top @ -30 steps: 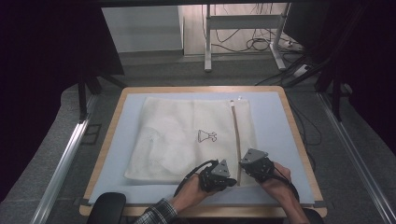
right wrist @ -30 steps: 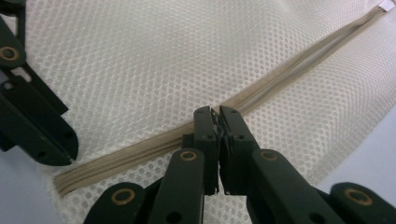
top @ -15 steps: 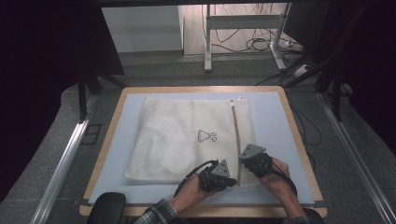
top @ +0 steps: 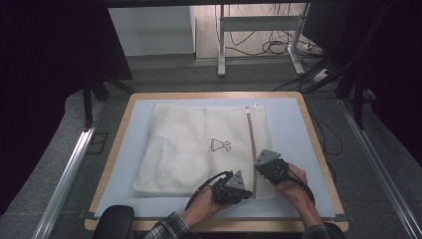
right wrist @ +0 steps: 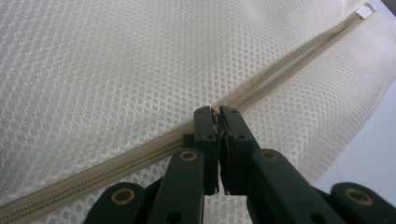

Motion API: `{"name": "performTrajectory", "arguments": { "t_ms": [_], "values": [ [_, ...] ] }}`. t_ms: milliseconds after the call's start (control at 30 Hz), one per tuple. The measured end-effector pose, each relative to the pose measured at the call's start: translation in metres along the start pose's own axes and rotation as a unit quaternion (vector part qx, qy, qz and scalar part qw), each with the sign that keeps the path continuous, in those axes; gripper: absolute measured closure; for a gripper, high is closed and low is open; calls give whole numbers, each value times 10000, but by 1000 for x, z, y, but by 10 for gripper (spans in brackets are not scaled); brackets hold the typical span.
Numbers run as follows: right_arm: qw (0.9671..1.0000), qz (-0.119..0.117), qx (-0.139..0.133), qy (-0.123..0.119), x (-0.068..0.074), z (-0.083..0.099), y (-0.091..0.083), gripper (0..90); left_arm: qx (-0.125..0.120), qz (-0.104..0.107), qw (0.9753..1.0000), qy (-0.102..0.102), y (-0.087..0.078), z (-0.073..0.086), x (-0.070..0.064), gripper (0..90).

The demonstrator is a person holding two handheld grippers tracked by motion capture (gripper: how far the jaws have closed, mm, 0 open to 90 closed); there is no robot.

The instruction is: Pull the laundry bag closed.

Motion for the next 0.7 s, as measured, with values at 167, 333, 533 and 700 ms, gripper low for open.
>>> {"name": "performTrajectory", "arguments": {
  "t_ms": [167, 333, 533, 700],
  "values": [
    [10000, 31, 16, -26, -4, -1, 4, 854, 24, 9, 10000, 22, 0, 0, 1, 899],
    [10000, 54, 23, -18, -7, -2, 6, 855, 17, 8, 10000, 6, 0, 0, 0, 899],
    [10000, 82, 18, -13, -11, -3, 10, 852, 24, -7, 10000, 25, 0, 0, 0, 899],
    [9999, 116, 25, 33, -15, -4, 14, 853, 14, -14, 10000, 35, 0, 0, 0, 898]
  ]
}}
Point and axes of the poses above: each handheld gripper's, and its own axes: y roughly forward along the jaws, z roughly out of its underside, x roughly to its left, the point moved 2 cm from there along y, roughly forward along the jaws, and after that the axes turned 11 degrees about -x, right-handed, at the moved point
